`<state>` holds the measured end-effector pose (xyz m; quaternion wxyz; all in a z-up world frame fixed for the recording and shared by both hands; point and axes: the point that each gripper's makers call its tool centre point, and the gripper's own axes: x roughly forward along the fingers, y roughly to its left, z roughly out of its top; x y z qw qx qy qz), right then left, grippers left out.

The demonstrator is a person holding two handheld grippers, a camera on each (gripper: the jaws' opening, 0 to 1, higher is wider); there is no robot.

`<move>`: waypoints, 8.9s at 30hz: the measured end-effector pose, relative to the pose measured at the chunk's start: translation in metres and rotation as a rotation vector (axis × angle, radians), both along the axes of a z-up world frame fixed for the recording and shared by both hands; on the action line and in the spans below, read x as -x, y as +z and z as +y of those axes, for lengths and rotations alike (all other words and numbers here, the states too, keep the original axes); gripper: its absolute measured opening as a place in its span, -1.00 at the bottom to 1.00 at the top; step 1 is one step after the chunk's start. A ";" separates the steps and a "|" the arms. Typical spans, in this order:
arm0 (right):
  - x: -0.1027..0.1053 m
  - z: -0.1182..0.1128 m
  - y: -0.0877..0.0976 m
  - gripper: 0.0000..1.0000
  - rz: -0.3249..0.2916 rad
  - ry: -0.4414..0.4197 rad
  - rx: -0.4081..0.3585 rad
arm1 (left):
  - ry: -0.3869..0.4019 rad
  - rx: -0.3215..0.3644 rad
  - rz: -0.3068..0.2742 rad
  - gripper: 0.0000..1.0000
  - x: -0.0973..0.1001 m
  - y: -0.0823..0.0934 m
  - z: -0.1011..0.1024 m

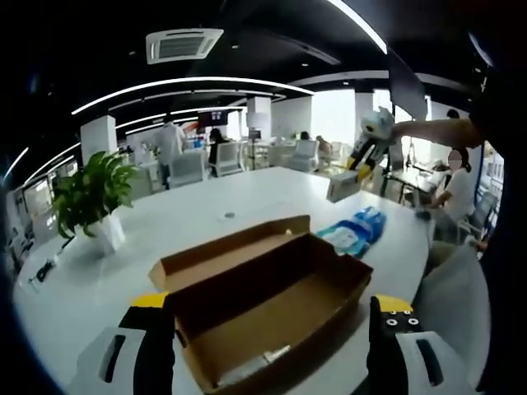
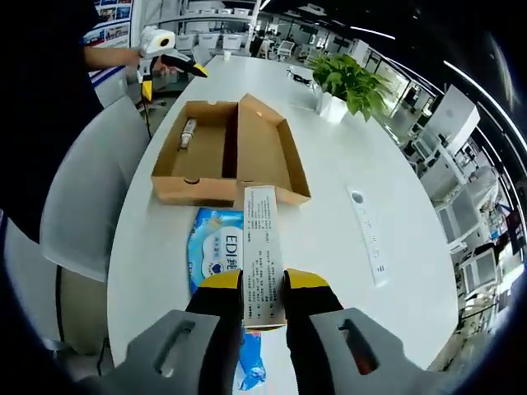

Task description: Operate the shoe box by opening the lid, removing the specified soft item, and placing it in the target area until the item is outside and the box remains undamaged.

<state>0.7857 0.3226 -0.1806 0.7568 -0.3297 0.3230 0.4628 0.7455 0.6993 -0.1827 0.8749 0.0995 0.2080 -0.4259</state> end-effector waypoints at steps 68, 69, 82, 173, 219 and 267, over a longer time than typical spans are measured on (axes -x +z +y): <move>0.000 -0.125 -0.136 -0.67 0.182 0.020 0.309 | 0.020 -0.079 0.084 0.94 0.003 -0.027 0.003; 0.000 -0.125 -0.136 -0.67 0.182 0.020 0.310 | 0.019 -0.080 0.084 0.94 0.003 -0.027 0.003; -0.004 -0.127 -0.139 -0.66 0.163 0.037 0.345 | 0.022 -0.091 0.086 0.93 0.005 -0.029 0.010; 0.120 0.024 -0.020 0.92 -0.086 -0.672 -0.270 | -0.681 -0.694 0.256 0.32 -0.043 -0.088 0.007; 0.139 0.038 -0.028 0.85 -0.087 -0.768 -0.327 | -1.082 -0.888 0.342 -0.24 -0.008 -0.160 0.013; 0.128 0.076 -0.017 0.73 -0.093 -0.725 -0.456 | -0.861 -0.755 0.229 -0.62 -0.012 -0.130 -0.023</move>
